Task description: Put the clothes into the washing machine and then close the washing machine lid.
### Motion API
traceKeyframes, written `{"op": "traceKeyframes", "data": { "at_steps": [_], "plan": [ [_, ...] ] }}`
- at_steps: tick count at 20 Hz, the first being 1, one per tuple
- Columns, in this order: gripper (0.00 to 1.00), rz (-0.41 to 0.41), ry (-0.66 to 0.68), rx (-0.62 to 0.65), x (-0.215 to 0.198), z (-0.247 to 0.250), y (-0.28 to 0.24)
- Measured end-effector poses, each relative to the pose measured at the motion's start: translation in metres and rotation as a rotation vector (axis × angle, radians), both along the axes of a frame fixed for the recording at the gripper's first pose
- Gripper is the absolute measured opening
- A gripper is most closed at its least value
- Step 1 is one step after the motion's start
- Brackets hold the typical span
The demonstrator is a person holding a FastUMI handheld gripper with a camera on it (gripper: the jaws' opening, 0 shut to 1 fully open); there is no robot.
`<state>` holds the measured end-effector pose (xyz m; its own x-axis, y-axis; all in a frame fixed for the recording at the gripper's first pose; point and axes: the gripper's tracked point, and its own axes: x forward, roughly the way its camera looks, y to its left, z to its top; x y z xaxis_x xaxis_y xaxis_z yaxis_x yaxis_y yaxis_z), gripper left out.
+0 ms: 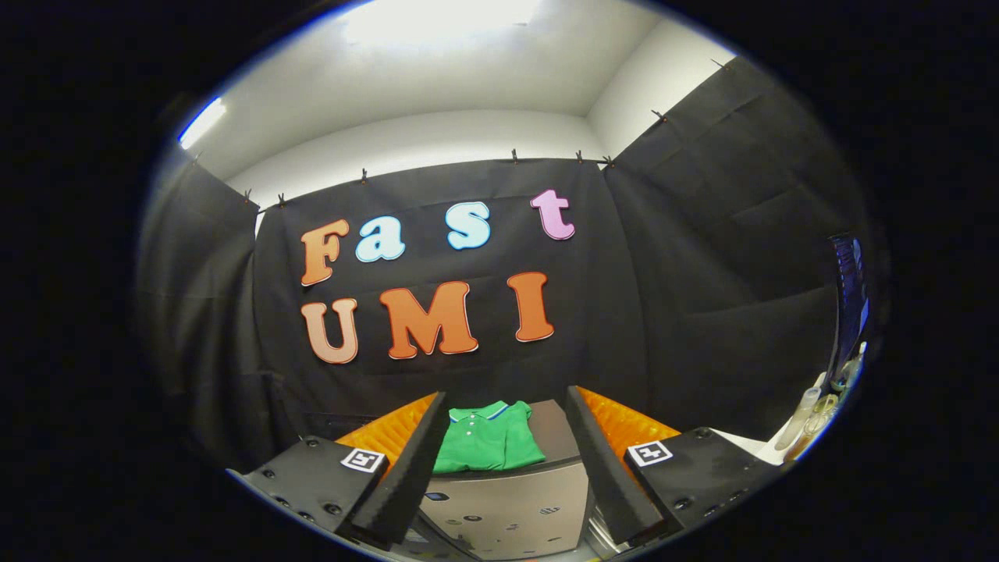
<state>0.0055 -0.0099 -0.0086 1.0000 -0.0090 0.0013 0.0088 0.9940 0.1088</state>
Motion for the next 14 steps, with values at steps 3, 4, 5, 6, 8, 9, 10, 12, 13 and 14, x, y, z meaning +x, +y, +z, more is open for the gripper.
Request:
{"op": "traceKeyframes", "data": {
  "at_steps": [3,4,5,6,8,9,10,12,13,14],
  "plan": [
    [0.97,0.101,0.051,0.004,0.001,-0.013,0.017],
    [0.97,0.105,0.058,0.001,0.005,-0.016,0.013],
    [0.97,0.11,0.068,-0.001,0.009,-0.02,0.009],
    [0.97,0.125,0.076,0.002,0.011,-0.023,0.012],
    [0.97,0.167,0.098,0.025,0.018,-0.031,0.021],
    [0.97,0.182,0.111,0.038,0.021,-0.035,0.026],
    [0.97,0.188,0.127,0.046,0.027,-0.038,0.03],
    [0.97,0.189,0.151,0.03,0.045,-0.045,0.037],
    [0.97,0.176,0.161,0.012,0.059,-0.047,0.042],
    [0.97,0.161,0.19,-0.011,0.076,-0.053,0.046]
  ]
}}
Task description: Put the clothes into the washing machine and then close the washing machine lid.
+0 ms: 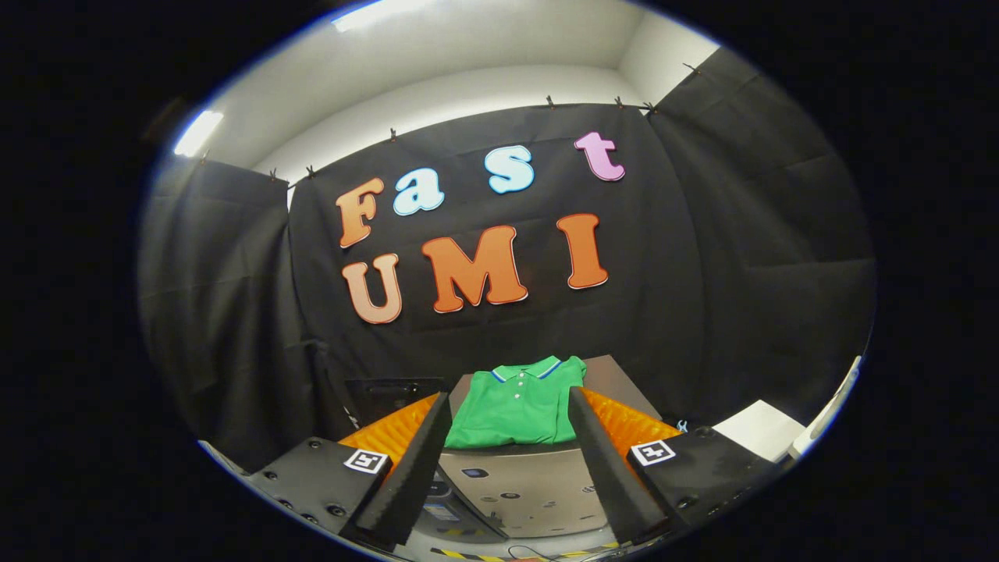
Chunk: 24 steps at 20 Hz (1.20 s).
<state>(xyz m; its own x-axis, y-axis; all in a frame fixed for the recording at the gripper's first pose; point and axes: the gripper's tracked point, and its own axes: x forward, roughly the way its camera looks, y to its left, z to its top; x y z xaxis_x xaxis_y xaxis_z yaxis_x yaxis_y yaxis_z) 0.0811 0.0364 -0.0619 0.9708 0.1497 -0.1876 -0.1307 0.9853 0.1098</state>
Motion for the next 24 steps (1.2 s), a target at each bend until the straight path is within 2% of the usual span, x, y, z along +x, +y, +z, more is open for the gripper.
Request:
{"op": "traceKeyframes", "data": {
  "at_steps": [3,7,13,18,24],
  "plan": [
    [0.98,0.008,0.112,-0.071,0.054,-0.018,0.032],
    [0.98,-0.026,0.179,-0.114,0.134,-0.016,0.058],
    [0.98,-0.046,0.511,-0.124,0.24,-0.082,0.076],
    [0.98,-0.033,0.823,-0.157,0.271,-0.156,0.069],
    [0.98,-0.031,1.059,-0.21,0.277,-0.198,0.05]
  ]
}}
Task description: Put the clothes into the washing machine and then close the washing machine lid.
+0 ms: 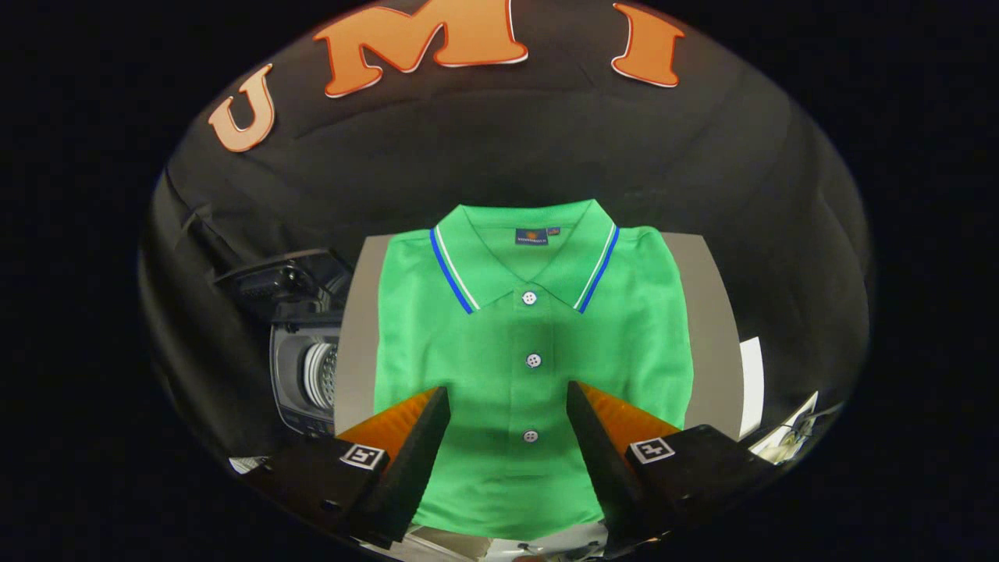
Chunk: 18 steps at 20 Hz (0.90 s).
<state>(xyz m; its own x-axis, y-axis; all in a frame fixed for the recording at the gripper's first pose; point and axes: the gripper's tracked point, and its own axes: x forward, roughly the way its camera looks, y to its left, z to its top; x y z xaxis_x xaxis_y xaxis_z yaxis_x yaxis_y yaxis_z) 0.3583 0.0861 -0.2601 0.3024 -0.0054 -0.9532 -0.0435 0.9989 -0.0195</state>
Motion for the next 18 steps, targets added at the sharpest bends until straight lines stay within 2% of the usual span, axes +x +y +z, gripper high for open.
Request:
{"op": "traceKeyframes", "data": {
  "at_steps": [2,3,4,10,16,18],
  "plan": [
    [0.98,0.03,0.093,0.002,-0.009,-0.009,-0.002],
    [0.99,0.025,0.062,-0.008,0.002,-0.01,-0.001],
    [0.99,0.036,0.11,0.0,-0.007,-0.011,-0.002],
    [0.99,0.074,0.152,-0.006,-0.006,-0.01,-0.003],
    [0.32,0.112,0.132,0.003,-0.006,-0.009,-0.005],
    [0.18,0.097,0.071,0.014,-0.006,-0.011,-0.005]
  ]
}}
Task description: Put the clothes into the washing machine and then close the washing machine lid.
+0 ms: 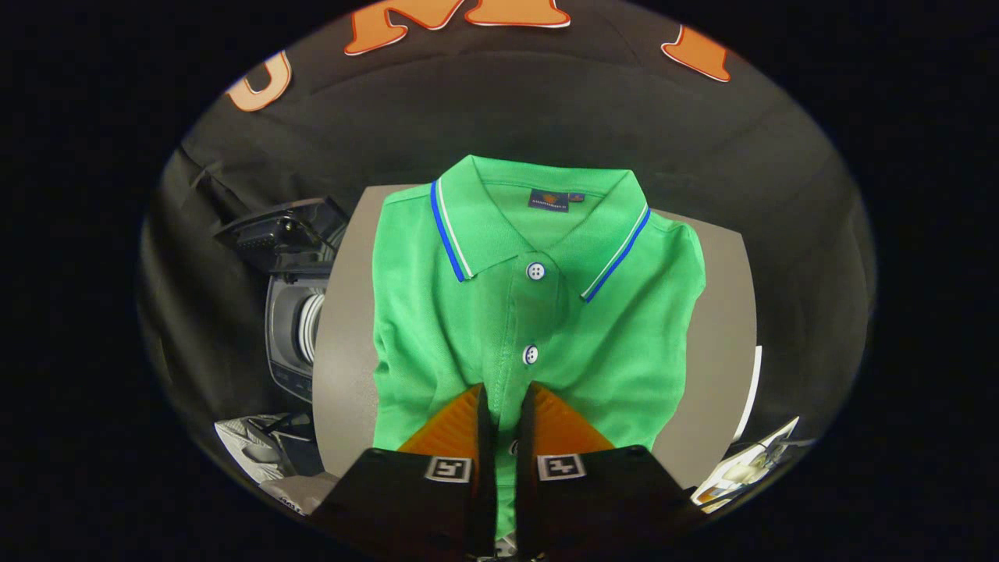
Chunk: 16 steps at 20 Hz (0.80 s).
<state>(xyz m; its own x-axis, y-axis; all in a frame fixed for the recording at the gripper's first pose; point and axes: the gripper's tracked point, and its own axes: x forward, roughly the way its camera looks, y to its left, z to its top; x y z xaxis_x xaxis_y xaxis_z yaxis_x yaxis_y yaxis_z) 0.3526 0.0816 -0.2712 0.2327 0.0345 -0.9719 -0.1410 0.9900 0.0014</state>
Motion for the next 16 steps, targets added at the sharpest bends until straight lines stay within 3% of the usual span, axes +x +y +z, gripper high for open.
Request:
{"op": "traceKeyframes", "data": {
  "at_steps": [1,3,8,12,16],
  "plan": [
    [0.11,0.01,-0.044,0.014,0.001,0.005,0.0],
    [0.08,-0.031,-0.233,0.063,0.0,0.007,0.004],
    [0.08,-0.14,-0.776,0.229,0.006,0.021,0.004],
    [0.08,-0.19,-0.956,0.282,0.01,0.024,0.009],
    [0.08,-0.157,-1.088,0.29,0.006,0.048,0.01]
  ]
}}
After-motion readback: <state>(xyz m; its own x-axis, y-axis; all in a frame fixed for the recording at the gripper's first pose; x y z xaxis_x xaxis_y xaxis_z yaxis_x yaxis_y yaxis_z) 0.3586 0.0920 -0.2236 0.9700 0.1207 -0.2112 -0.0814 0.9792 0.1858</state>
